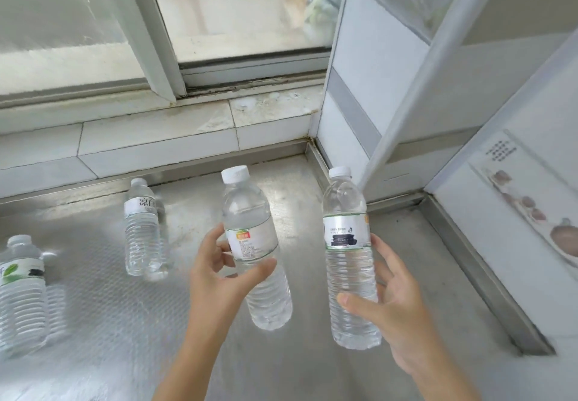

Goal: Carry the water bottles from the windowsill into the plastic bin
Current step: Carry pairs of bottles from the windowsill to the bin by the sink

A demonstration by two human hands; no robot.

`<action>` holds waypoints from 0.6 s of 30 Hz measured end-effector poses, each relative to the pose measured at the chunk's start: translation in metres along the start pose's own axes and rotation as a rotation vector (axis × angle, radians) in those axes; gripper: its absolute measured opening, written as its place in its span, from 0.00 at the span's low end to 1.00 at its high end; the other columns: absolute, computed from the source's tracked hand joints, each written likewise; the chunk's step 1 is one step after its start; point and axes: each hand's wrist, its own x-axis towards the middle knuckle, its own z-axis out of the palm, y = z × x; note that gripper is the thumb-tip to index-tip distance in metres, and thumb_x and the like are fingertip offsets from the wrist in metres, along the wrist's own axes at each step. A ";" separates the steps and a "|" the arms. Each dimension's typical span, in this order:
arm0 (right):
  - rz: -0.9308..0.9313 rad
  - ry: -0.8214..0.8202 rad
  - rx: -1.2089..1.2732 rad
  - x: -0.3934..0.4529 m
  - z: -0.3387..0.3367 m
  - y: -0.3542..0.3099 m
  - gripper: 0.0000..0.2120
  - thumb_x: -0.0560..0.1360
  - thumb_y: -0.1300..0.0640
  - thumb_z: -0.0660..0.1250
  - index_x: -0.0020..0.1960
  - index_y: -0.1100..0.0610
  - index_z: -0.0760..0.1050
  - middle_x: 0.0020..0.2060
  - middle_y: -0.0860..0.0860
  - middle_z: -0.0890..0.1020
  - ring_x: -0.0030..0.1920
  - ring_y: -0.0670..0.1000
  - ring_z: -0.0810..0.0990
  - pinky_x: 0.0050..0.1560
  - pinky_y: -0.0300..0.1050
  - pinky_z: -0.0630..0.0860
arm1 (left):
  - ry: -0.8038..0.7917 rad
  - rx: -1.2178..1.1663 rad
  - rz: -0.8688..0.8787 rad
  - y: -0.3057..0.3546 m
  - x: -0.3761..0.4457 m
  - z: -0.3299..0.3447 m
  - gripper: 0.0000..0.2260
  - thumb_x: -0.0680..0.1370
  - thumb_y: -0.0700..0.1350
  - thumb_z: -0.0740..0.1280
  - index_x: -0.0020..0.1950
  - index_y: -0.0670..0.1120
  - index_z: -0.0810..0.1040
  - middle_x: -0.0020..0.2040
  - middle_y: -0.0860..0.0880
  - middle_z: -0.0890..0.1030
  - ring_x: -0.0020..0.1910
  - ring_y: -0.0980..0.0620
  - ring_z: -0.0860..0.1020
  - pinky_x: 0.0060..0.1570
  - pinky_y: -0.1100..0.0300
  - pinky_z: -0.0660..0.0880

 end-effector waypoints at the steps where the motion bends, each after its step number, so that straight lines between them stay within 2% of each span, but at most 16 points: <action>1: -0.004 0.025 0.013 -0.010 -0.008 0.001 0.42 0.57 0.66 0.76 0.64 0.39 0.69 0.53 0.47 0.84 0.51 0.52 0.84 0.51 0.52 0.79 | -0.045 0.001 0.003 0.004 -0.009 0.008 0.32 0.55 0.54 0.78 0.59 0.58 0.78 0.50 0.48 0.85 0.51 0.41 0.80 0.48 0.53 0.78; 4: -0.015 0.101 0.054 -0.041 -0.033 0.006 0.41 0.59 0.70 0.76 0.63 0.38 0.69 0.52 0.48 0.85 0.51 0.51 0.84 0.52 0.53 0.78 | -0.164 0.008 0.020 0.014 -0.036 0.030 0.29 0.57 0.53 0.78 0.58 0.57 0.80 0.49 0.51 0.86 0.52 0.43 0.81 0.57 0.41 0.77; 6: -0.021 0.150 0.079 -0.062 -0.051 0.009 0.42 0.59 0.69 0.76 0.64 0.40 0.68 0.51 0.48 0.85 0.50 0.52 0.84 0.53 0.54 0.78 | -0.226 0.011 0.025 0.018 -0.052 0.045 0.27 0.59 0.52 0.77 0.58 0.56 0.81 0.49 0.51 0.87 0.52 0.43 0.81 0.57 0.37 0.76; 9: -0.041 0.237 0.107 -0.101 -0.081 0.018 0.44 0.56 0.66 0.76 0.67 0.42 0.67 0.52 0.49 0.85 0.51 0.52 0.84 0.55 0.56 0.78 | -0.333 0.015 0.028 0.027 -0.084 0.070 0.24 0.60 0.51 0.76 0.56 0.57 0.82 0.49 0.49 0.87 0.52 0.38 0.80 0.57 0.34 0.74; 11: -0.068 0.295 0.113 -0.131 -0.102 0.026 0.45 0.55 0.64 0.77 0.68 0.42 0.67 0.53 0.49 0.85 0.51 0.52 0.84 0.53 0.53 0.79 | -0.410 0.022 0.025 0.030 -0.109 0.086 0.24 0.60 0.51 0.76 0.56 0.58 0.82 0.49 0.49 0.87 0.52 0.37 0.80 0.58 0.34 0.75; 15: -0.098 0.412 0.143 -0.203 -0.144 0.051 0.44 0.56 0.65 0.76 0.68 0.43 0.67 0.52 0.46 0.85 0.51 0.49 0.84 0.46 0.44 0.79 | -0.548 0.071 0.041 0.027 -0.174 0.117 0.29 0.58 0.53 0.78 0.59 0.61 0.80 0.51 0.51 0.87 0.52 0.43 0.82 0.58 0.39 0.77; 18: -0.094 0.498 0.156 -0.262 -0.175 0.078 0.45 0.54 0.63 0.78 0.67 0.42 0.68 0.53 0.45 0.84 0.53 0.48 0.83 0.51 0.48 0.79 | -0.663 0.090 0.066 0.019 -0.234 0.141 0.34 0.56 0.54 0.79 0.62 0.62 0.76 0.51 0.52 0.87 0.54 0.48 0.82 0.60 0.43 0.77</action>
